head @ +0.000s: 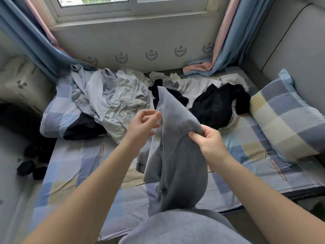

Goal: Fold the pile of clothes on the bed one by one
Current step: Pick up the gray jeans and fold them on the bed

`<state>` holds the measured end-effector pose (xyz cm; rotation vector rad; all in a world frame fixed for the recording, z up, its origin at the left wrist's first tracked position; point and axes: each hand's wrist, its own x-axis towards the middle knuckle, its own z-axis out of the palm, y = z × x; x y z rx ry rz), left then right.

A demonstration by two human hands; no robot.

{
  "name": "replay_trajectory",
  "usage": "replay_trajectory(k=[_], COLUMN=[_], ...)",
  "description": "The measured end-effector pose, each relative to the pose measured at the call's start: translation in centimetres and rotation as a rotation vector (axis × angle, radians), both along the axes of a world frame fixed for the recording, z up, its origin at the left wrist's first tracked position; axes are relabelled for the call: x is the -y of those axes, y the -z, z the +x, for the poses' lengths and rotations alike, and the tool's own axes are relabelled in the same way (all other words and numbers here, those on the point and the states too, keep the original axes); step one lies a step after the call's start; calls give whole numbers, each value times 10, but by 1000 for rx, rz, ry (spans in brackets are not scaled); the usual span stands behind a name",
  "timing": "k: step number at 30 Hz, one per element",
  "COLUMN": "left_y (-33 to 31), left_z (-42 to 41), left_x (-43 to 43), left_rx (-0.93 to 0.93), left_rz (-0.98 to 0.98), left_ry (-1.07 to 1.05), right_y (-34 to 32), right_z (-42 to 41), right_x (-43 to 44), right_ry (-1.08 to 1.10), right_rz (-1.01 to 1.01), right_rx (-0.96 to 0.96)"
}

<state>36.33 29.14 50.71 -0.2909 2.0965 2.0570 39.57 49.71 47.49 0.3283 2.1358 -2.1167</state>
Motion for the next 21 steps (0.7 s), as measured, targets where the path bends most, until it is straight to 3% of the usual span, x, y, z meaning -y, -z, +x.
replay_trajectory(k=[4,10,13,18,21], left_y=[41,64,46,22,17], left_z=[44,51,47,33,19], left_x=[-20,-46,-50,-58,-56], left_rx=[-36,-253,-393,-300,-200], left_rz=[-188,-380,-354,-184,-112], left_ry=[209,170,126,115,-45], right_y=[-23,-39,-41,-44,-39], right_z=[-13,-16,-21,-22,-25], right_x=[-9,-32,-50,-66,-77], right_ry=[158,181,235,224,269], right_rz=[-155,-171,-132,-138,147], right_rx=[-14,-25,-36,-34,-66])
